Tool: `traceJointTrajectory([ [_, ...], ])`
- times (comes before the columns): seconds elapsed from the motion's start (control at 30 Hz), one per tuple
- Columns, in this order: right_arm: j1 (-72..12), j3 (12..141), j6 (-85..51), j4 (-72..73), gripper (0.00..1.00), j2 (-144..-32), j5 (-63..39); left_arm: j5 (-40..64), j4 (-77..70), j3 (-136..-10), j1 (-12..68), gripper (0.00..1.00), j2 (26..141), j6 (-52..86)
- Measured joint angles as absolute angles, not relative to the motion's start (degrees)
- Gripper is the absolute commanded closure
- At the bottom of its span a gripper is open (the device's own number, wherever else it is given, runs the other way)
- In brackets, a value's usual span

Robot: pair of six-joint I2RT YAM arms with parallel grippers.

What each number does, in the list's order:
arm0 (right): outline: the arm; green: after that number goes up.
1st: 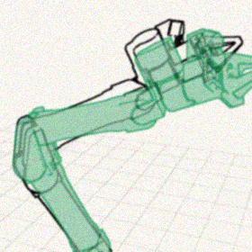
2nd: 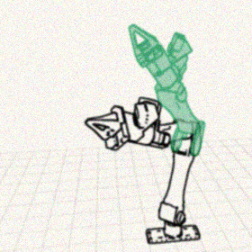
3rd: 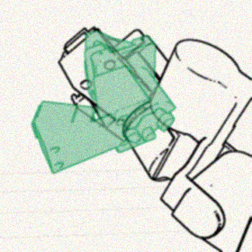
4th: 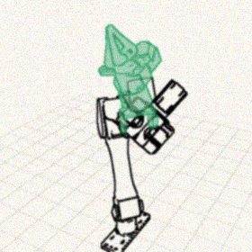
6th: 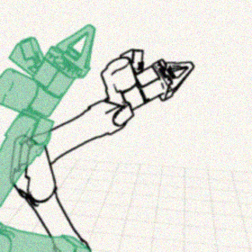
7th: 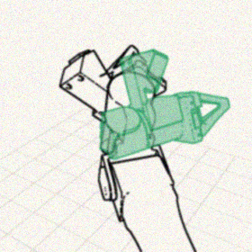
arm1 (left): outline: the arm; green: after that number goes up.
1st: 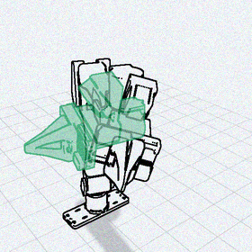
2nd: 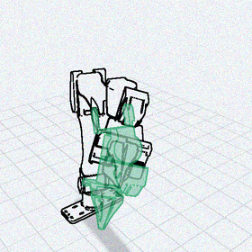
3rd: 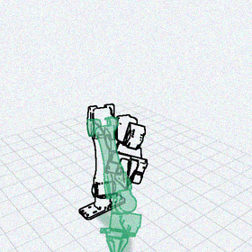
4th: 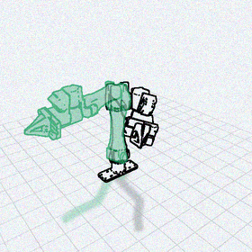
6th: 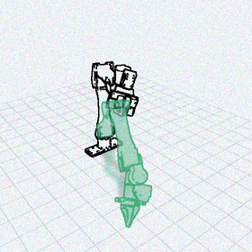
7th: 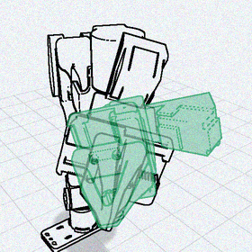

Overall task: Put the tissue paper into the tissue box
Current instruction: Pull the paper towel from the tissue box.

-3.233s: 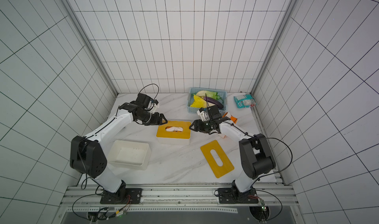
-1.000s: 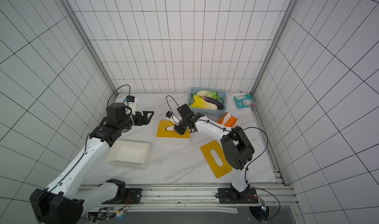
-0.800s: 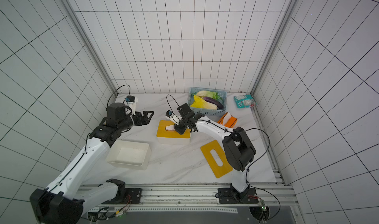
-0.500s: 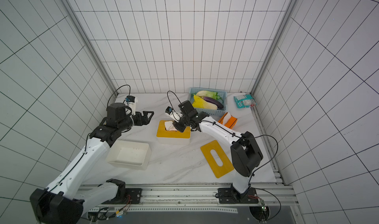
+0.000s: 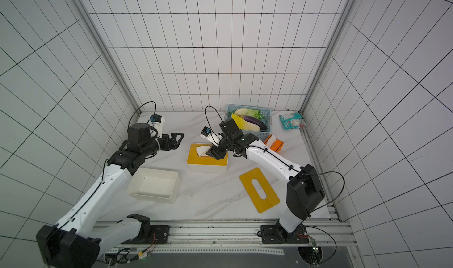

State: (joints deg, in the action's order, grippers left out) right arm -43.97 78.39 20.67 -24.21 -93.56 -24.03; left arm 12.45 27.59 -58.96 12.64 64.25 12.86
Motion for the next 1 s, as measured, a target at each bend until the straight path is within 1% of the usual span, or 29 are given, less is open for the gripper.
traceJointTrajectory([
  [0.03, -43.31, 78.39, 19.75, -24.18, 0.45, -93.78, -24.99, 12.51, 27.59, -58.96, 12.64, 0.09, 64.34, 12.86],
  [0.1, -41.76, 78.39, 17.91, -24.14, 0.46, -94.35, -26.33, 12.6, 27.59, -58.96, 12.64, 0.09, 64.49, 12.91],
  [0.27, -38.83, 78.08, 13.63, -23.9, 0.46, -96.12, -27.14, 12.91, 27.59, -58.96, 12.64, 0.09, 64.53, 13.06],
  [0.43, -39.55, 75.81, 11.27, -22.87, 0.43, -96.12, -27.22, 13.04, 27.59, -58.96, 12.62, 0.09, 64.53, 13.06],
  [0.6, -40.8, 74.26, 10.2, -22.28, 0.44, -96.55, -25.39, 13.13, 27.59, -58.96, 12.62, 0.09, 64.55, 13.08],
  [0.8, -42.19, 74.26, 9.32, -20.88, 0.52, -99.02, -21.5, 13.17, 27.59, -58.96, 12.62, 0.09, 64.69, 13.08],
  [0.87, -42.52, 74.26, 9.1, -20.58, 0.56, -99.66, -20.38, 13.17, 27.59, -58.96, 12.62, 0.09, 64.69, 13.08],
  [0.9, -42.7, 74.26, 9.15, -20.43, 0.59, -99.9, -20.08, 13.17, 27.59, -58.96, 12.62, 0.09, 64.69, 13.08],
  [1.0, -42.98, 74.26, 8.95, -19.75, 0.74, -100.42, -18.96, 13.17, 27.59, -58.96, 12.62, 0.09, 64.69, 13.08],
])
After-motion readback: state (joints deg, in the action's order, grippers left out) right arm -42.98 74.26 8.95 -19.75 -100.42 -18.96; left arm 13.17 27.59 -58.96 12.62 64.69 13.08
